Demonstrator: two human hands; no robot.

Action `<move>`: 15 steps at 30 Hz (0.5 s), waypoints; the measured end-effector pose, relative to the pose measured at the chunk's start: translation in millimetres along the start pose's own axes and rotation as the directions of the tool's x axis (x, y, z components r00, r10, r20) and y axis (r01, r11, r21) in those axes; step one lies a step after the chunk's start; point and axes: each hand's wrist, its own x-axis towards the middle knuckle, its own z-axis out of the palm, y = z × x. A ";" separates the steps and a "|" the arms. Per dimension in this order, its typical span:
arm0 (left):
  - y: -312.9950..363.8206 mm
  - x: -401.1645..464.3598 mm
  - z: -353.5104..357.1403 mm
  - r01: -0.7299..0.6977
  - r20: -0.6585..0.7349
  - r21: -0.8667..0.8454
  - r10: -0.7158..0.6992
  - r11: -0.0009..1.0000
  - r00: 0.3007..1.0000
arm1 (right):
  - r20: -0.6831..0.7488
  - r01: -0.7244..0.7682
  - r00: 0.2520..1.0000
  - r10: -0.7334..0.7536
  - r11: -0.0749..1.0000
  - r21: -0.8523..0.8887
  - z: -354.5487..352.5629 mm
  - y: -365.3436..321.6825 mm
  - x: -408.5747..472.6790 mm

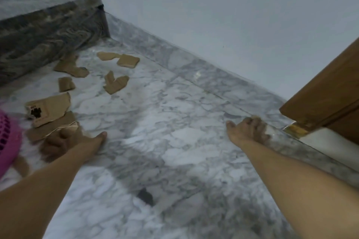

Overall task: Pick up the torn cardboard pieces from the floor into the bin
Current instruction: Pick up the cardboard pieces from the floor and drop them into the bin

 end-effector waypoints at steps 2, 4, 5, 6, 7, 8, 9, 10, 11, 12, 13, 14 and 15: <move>12.5 -31.6 -14.3 0.028 -0.022 -0.039 -0.029 0.999 0.999 | -0.083 0.013 0.996 -0.012 1.000 0.009 2.8 -7.2 3.8; 19.5 -43.3 -16.7 0.008 -0.040 -0.036 -0.009 0.999 0.999 | -0.088 -0.058 0.994 0.067 0.993 0.104 4.5 -10.9 11.9; 22.3 -46.6 -14.6 0.003 -0.075 -0.059 -0.007 0.998 0.997 | -0.058 -0.083 0.994 0.091 0.988 0.133 4.0 -12.3 14.9; 21.9 -45.4 -13.8 -0.005 -0.117 -0.066 -0.003 0.998 0.993 | -0.022 -0.080 0.996 0.084 0.987 0.137 6.7 -20.2 16.5; 22.1 -45.3 -14.9 -0.049 -0.147 -0.060 0.039 0.997 0.988 | -0.013 -0.052 0.998 0.054 0.992 0.112 8.4 -26.7 17.3; 23.2 -47.3 -15.7 -0.090 -0.169 -0.055 0.080 0.994 0.982 | -0.026 0.002 1.000 0.000 0.997 0.082 11.2 -36.0 14.4; 21.7 -43.5 -14.9 -0.132 -0.185 -0.060 0.119 0.989 0.975 | -0.042 0.073 0.997 -0.071 0.996 0.048 14.3 -47.7 8.4; 20.2 -38.3 -14.2 -0.175 -0.203 -0.057 0.160 0.983 0.966 | -0.053 0.156 0.987 -0.154 0.988 0.020 20.0 -64.7 0.9; 20.5 -36.8 -14.0 -0.218 -0.217 -0.054 0.201 0.975 0.955 | -0.059 0.231 0.971 -0.230 0.973 0.001 23.2 -77.2 -8.8; 19.0 -32.8 -13.6 -0.262 -0.235 -0.043 0.245 0.964 0.941 | -0.051 0.307 0.950 -0.307 0.952 -0.015 29.4 -93.7 -18.5; 17.0 -29.1 -13.8 -0.304 -0.260 -0.026 0.287 0.952 0.922 | -0.031 0.382 0.923 -0.383 0.924 -0.018 34.6 -110.0 -29.5; 15.5 -27.2 -13.9 -0.343 -0.272 -0.010 0.327 0.939 0.905 | -0.016 0.457 0.889 -0.457 0.889 -0.020 39.2 -124.4 -40.2; 13.3 -23.4 -13.3 -0.383 -0.286 0.009 0.369 0.924 0.884 | -0.005 0.532 0.847 -0.532 0.847 -0.018 43.7 -138.2 -50.1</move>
